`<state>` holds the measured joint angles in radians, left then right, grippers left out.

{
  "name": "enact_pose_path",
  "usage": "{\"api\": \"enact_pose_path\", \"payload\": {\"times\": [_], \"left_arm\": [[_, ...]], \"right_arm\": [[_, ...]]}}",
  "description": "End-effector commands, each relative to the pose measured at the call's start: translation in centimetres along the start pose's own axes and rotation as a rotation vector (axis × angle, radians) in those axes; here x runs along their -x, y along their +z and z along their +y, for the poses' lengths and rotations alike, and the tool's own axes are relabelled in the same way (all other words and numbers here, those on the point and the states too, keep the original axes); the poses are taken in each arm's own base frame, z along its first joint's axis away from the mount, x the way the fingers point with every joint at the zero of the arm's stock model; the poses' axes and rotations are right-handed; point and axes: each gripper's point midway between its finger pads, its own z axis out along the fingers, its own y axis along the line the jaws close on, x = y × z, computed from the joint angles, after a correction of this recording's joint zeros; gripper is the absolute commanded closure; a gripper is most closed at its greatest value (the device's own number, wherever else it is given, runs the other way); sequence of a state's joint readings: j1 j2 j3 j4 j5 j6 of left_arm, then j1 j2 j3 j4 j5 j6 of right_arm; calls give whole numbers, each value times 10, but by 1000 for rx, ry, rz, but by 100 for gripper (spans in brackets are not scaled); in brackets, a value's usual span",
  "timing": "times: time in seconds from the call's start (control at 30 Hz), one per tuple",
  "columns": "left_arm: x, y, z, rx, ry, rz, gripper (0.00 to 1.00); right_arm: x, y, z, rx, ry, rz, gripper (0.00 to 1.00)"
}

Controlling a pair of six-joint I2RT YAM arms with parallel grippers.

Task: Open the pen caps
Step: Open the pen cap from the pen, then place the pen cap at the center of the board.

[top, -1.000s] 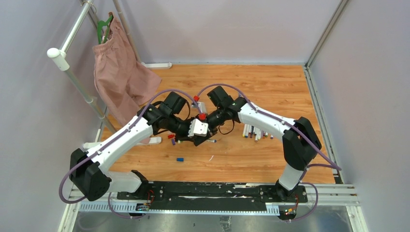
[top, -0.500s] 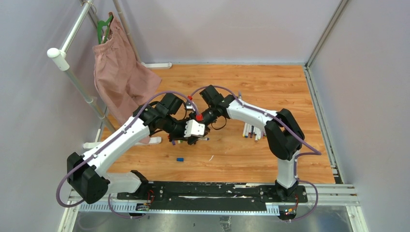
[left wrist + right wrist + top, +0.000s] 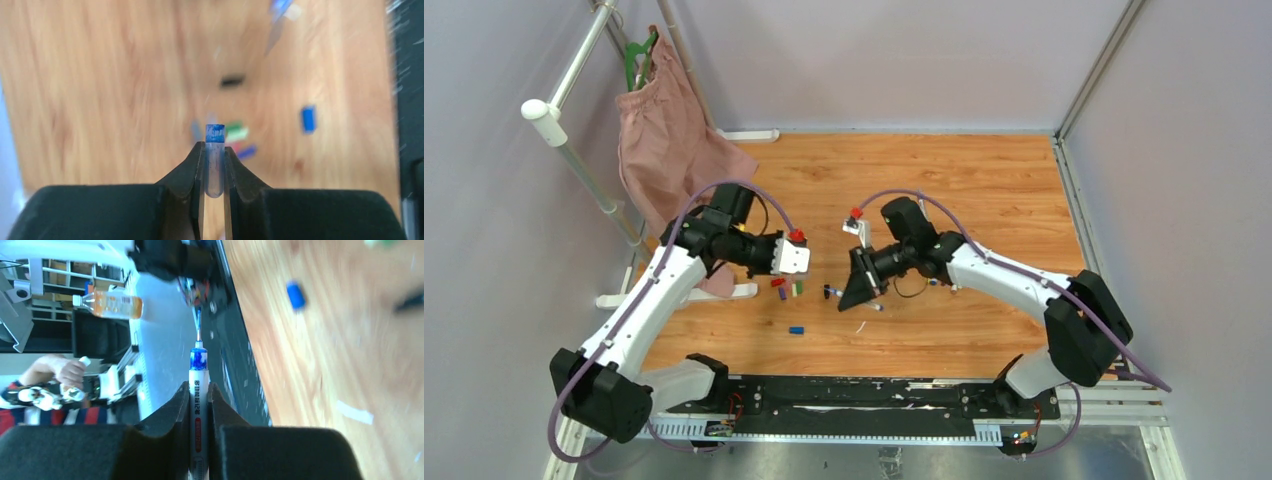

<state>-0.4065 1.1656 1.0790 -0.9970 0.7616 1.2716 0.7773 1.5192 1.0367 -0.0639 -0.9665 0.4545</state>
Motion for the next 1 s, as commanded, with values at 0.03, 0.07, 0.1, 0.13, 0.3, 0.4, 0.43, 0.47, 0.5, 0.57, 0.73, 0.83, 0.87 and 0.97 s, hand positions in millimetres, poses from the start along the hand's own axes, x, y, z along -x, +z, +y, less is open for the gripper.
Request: {"api": "enact_pose_path", "payload": {"times": [0.03,0.07,0.1,0.13,0.3,0.4,0.43,0.47,0.5,0.57,0.73,0.83,0.87,0.97], "left_arm": [[-53,-43,23,137,-14,362,100],[-51,-38,22,130,8,372,100],[-52,-35,24,141,26,390,100],[-54,-34,29,160,32,408,100],[-60,-25,34,171,-4,408,100],[-66,-18,36,194,6,404,100],[-69,-15,39,212,4,403,100],[-71,-12,43,230,-1,397,100],[-73,-6,46,234,-16,388,100],[-73,6,52,226,-63,360,100],[-86,42,52,145,-181,329,100],[-105,62,49,115,-214,348,100],[-112,67,48,114,-221,358,100],[-125,78,44,97,-255,381,99]], "right_arm": [[-86,-26,-16,-50,335,188,100],[-81,-29,-13,-44,319,176,100],[-80,-31,-10,-31,312,179,100],[-80,-33,-8,-33,313,194,100],[-67,-42,-10,-60,284,173,100],[-60,-51,-19,-104,266,148,100],[-59,-56,-25,-127,265,141,100],[-59,-62,-34,-171,271,135,100],[-58,-70,-46,-231,279,122,100],[-56,-89,-75,-371,320,71,100],[-48,-139,-126,-716,361,-102,100],[-43,-168,-147,-910,348,-173,100],[-41,-175,-153,-956,349,-195,100],[-34,-187,-172,-1060,360,-257,100]]}}
